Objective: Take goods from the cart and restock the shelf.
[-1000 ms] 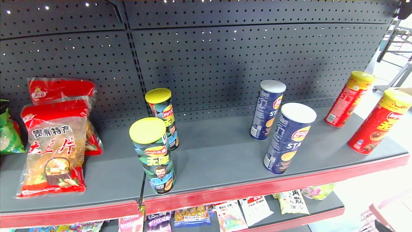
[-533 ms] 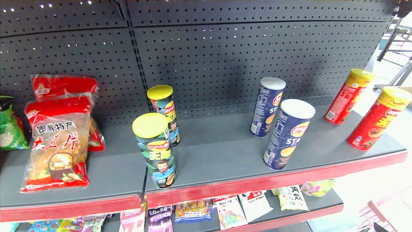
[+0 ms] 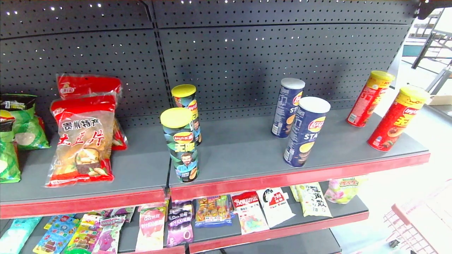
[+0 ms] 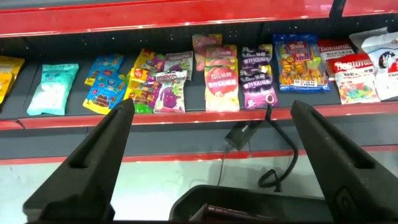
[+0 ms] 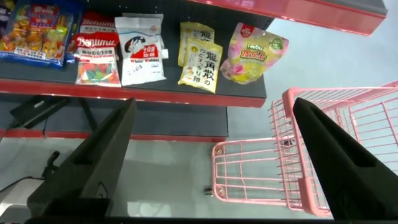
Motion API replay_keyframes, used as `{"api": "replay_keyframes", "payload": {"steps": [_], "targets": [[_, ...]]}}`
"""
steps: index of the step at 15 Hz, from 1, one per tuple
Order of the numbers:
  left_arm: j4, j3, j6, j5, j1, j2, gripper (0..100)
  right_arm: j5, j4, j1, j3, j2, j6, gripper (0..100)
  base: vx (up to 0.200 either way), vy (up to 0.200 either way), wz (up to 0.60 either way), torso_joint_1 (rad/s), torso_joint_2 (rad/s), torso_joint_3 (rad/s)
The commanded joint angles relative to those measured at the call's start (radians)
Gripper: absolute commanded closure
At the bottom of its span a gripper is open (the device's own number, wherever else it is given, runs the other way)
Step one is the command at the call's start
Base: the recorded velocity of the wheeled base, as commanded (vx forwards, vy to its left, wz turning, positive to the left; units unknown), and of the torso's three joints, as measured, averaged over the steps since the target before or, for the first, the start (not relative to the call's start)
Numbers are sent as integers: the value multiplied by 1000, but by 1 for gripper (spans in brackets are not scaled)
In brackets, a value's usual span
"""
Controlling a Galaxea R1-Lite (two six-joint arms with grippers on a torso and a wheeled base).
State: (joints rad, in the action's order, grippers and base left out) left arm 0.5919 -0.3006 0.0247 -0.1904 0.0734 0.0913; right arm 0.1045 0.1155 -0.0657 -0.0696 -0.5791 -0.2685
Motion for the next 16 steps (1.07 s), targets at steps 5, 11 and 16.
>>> {"api": "replay_keyframes", "payload": {"steps": [5, 11, 16], "targets": [[0, 0, 1, 0, 0, 4, 0, 0, 1, -2, 14, 32, -9, 0, 0, -200, 0, 11, 0, 3], [0, 0, 3, 0, 0, 4, 0, 0, 0, -2, 19, 39, -9, 0, 0, -200, 0, 3, 2, 5], [0, 0, 4, 0, 0, 4, 0, 0, 1, 0, 19, 42, -9, 0, 0, -200, 0, 5, 0, 2]]}}
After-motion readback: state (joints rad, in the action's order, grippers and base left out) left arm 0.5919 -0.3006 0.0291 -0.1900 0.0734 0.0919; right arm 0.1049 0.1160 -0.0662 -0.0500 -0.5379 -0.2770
